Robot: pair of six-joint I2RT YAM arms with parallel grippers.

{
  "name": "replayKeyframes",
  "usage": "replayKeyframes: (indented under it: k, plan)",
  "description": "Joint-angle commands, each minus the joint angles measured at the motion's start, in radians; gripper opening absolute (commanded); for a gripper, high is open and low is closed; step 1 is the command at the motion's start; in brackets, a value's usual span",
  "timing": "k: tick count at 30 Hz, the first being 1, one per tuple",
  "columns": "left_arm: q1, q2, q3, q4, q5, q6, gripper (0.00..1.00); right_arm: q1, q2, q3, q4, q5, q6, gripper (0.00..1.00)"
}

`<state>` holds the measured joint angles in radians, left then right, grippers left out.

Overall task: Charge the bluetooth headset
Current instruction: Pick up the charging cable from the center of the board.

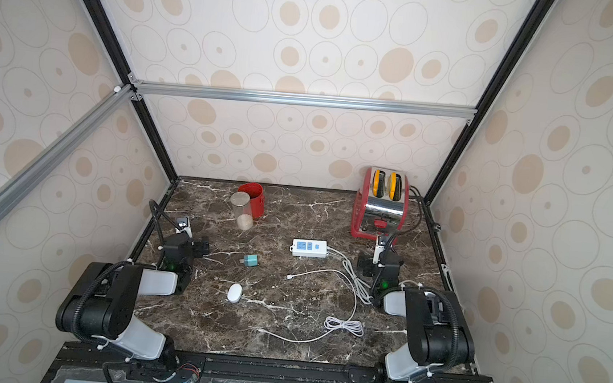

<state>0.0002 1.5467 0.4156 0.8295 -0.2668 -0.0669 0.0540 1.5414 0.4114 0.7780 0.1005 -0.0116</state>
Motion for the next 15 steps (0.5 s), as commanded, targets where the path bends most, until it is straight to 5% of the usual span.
replayKeyframes:
  k: [1, 15]
  plan:
    - [0.006, -0.007, 0.002, 0.023, 0.003, 0.008, 0.99, -0.005, -0.003, 0.013, 0.004, -0.005, -0.002, 1.00]
    - [0.006, -0.006, 0.006, 0.017, 0.006, 0.003, 0.99, -0.005, -0.002, 0.017, 0.002, -0.006, -0.001, 1.00]
